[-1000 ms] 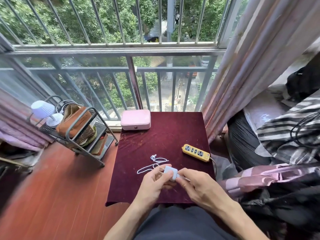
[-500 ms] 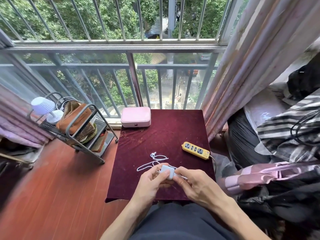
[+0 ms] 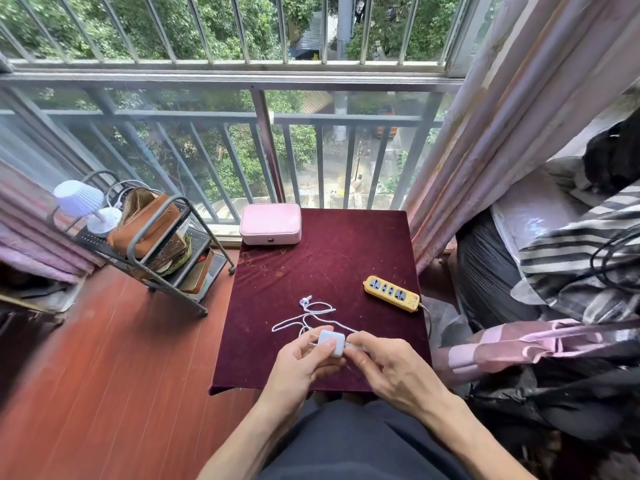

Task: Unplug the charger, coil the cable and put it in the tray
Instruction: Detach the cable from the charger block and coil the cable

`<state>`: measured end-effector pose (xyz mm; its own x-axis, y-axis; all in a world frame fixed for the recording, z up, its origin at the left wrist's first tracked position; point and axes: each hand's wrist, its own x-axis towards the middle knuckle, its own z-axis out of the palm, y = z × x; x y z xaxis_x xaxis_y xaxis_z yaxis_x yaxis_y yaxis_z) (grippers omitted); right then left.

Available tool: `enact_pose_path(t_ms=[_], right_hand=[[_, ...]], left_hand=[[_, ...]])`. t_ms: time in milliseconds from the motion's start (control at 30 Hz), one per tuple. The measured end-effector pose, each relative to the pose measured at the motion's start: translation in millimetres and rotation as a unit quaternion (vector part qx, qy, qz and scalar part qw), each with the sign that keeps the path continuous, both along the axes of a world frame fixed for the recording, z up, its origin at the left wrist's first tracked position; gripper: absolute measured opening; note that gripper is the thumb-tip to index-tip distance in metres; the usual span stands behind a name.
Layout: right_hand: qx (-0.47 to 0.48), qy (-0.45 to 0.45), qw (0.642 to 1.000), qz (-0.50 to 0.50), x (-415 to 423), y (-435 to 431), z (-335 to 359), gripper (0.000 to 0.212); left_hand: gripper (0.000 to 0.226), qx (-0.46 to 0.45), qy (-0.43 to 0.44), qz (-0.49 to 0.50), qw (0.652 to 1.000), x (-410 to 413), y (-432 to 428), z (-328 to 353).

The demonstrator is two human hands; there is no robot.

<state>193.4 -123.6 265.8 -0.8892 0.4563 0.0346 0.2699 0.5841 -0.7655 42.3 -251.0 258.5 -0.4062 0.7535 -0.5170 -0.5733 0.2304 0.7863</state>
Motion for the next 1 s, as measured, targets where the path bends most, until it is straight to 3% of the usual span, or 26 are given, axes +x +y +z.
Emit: enact_pose_path(t_ms=[167,300,400,600,867,1000], right_hand=[[0.004,-0.032,0.999,-0.021,-8,2,-13,0.011],[0.014,-0.101,0.994,-0.033,-25,6,-33,0.015],[0.018,-0.161,0.985,-0.052,-44,14,-49,0.018],[0.042,-0.273,0.961,-0.021,-80,21,-93,0.026],[0.014,-0.328,0.944,-0.03,-94,23,-149,0.028],[0.017,-0.341,0.939,-0.044,-87,21,-160,0.026]], left_hand=[[0.027,-0.041,0.023,0.031,0.998,-11,-2,-16],[0.022,-0.135,0.081,0.047,0.986,-44,-2,-51],[0.021,-0.231,0.148,0.039,0.961,-86,3,-91],[0.034,-0.4,0.269,-0.038,0.876,-175,15,-193],[0.029,-0.486,0.298,-0.054,0.82,-216,41,-293],[0.04,-0.496,0.313,-0.063,0.808,-212,40,-312]])
